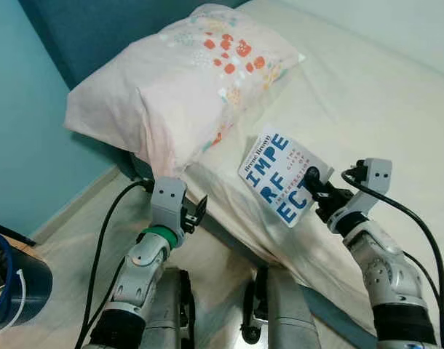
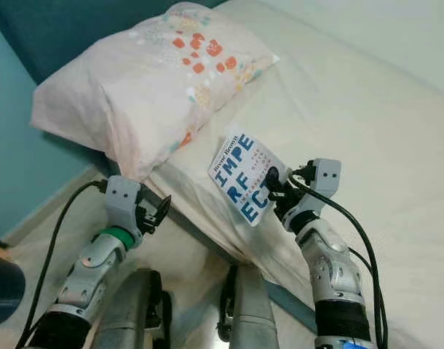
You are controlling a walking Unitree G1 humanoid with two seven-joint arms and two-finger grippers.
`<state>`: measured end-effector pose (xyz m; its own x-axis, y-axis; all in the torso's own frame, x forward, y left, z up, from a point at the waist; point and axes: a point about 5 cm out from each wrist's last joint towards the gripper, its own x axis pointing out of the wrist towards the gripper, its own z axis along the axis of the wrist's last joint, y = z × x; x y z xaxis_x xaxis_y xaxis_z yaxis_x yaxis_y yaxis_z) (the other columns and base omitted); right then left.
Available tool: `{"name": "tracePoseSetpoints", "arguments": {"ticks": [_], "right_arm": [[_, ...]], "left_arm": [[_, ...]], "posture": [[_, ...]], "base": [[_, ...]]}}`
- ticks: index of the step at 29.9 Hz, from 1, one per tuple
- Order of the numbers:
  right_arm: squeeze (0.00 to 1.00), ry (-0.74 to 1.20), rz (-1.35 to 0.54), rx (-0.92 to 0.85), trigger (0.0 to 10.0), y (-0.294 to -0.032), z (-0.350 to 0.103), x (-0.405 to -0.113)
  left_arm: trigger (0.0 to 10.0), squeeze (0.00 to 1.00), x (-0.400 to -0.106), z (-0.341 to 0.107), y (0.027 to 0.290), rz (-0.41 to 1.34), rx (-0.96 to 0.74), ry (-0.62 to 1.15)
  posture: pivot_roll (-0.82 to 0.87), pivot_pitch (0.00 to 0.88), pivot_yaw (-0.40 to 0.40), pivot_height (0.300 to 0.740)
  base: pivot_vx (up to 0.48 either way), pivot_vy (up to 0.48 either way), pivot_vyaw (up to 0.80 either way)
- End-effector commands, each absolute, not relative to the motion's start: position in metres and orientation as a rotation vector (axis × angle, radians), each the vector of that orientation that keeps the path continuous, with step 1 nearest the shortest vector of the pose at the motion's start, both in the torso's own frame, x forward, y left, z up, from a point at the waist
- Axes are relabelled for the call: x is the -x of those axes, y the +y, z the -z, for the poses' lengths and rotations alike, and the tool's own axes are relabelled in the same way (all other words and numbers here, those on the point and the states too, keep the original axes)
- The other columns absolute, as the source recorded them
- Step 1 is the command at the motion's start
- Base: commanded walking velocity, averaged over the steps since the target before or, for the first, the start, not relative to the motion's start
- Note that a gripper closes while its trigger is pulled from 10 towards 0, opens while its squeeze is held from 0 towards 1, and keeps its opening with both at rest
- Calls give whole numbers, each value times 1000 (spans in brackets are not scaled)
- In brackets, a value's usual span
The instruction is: Clean up the room
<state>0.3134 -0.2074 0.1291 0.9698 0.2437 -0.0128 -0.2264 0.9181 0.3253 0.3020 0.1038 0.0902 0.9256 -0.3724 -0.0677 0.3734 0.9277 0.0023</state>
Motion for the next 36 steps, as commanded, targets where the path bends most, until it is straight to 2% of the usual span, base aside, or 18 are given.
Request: {"name": "tracePoseSetpoints", "arguments": {"ticks": [1, 9, 14, 19, 26, 30, 36], "right_arm": [[0, 37, -227, -342, 10000, -215, -133, -314], [0, 28, -313, -382, 10000, -222, -156, -331], [0, 61, -394, -367, 10000, -223, -161, -337], [0, 105, -538, -424, 10000, -224, -168, -341], [0, 86, -505, -436, 10000, -238, -173, -350], [0, 50, -537, -600, 10000, -245, -175, -357], [0, 89, -589, -644, 10000, -244, -168, -358]], "left_arm": [[10000, 0, -297, -85, 104, 390, -21, 92], [10000, 0, -295, -86, 107, 383, -19, 85], [10000, 0, -294, -89, 113, 372, -19, 75], [10000, 0, -288, -95, 123, 368, -11, 46], [10000, 0, -284, -99, 125, 399, -14, 35], [10000, 0, -279, -106, 122, 464, -3, 16], [10000, 0, -276, -115, 122, 519, -11, -2]], "posture": [[5, 228, 29, 625], [11, 236, 8, 625], [18, 243, 0, 610], [36, 266, -16, 605], [48, 287, -15, 605], [74, 312, -9, 605], [104, 333, -10, 605]], "base": [[0, 0, 0], [0, 0, 0], [0, 0, 0], [0, 0, 0], [0, 0, 0], [0, 0, 0], [0, 0, 0]]}}
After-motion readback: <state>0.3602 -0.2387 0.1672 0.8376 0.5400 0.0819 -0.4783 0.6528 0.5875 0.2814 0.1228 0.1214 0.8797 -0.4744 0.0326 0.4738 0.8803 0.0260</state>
